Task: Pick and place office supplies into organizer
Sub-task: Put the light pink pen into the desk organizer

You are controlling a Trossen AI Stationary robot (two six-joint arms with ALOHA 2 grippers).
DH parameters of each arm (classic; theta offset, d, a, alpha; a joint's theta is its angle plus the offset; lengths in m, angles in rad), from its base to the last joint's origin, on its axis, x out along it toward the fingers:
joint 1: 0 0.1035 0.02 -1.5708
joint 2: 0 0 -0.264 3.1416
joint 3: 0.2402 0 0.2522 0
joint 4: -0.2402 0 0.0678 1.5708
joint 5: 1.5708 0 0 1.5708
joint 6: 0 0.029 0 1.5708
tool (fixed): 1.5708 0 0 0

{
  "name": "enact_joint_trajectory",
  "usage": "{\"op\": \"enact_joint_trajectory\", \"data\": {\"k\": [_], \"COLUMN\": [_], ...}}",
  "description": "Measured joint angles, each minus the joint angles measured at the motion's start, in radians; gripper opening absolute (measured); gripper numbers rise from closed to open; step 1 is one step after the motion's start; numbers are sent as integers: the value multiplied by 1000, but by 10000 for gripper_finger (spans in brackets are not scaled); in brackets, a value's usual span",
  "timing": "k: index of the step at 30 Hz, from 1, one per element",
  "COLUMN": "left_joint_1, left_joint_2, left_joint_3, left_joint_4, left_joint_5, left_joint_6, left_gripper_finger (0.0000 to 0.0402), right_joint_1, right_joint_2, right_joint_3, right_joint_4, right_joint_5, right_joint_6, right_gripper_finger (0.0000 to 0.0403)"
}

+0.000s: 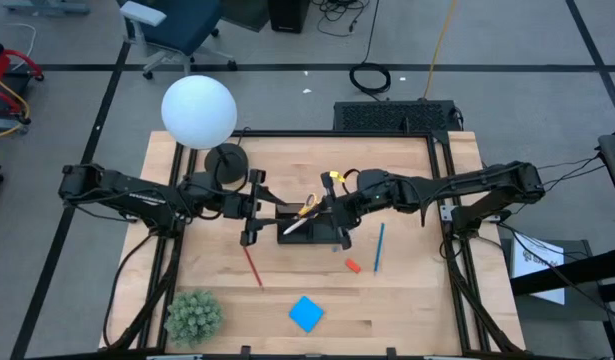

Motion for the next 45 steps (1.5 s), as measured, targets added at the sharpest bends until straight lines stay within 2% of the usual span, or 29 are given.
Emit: {"op": "enact_joint_trajectory", "data": {"k": [6, 15, 29, 36, 45], "left_joint_1": [0, 0, -15, -41, -53], "left_joint_2": [33, 46, 179, 230, 230], "left_joint_3": [0, 16, 112, 158, 158], "left_joint_4": [56, 55, 55, 60, 55], "left_joint_5": [2, 30, 76, 75, 68], "left_joint_6": [-16, -52, -64, -65, -43], "left_gripper_finger": [186, 186, 186, 186, 186], "right_joint_1": [2, 1, -11, -14, -29], "right_joint_2": [-1, 0, 0, 38, 87], "right_joint_3": [-43, -59, -59, -57, -58], "right_joint_4": [39, 74, 128, 158, 191], "right_joint_5": [-1, 0, -1, -1, -2], "right_joint_6": [0, -1, -20, -21, -19], "right_gripper_finger": [21, 22, 21, 22, 22]}}
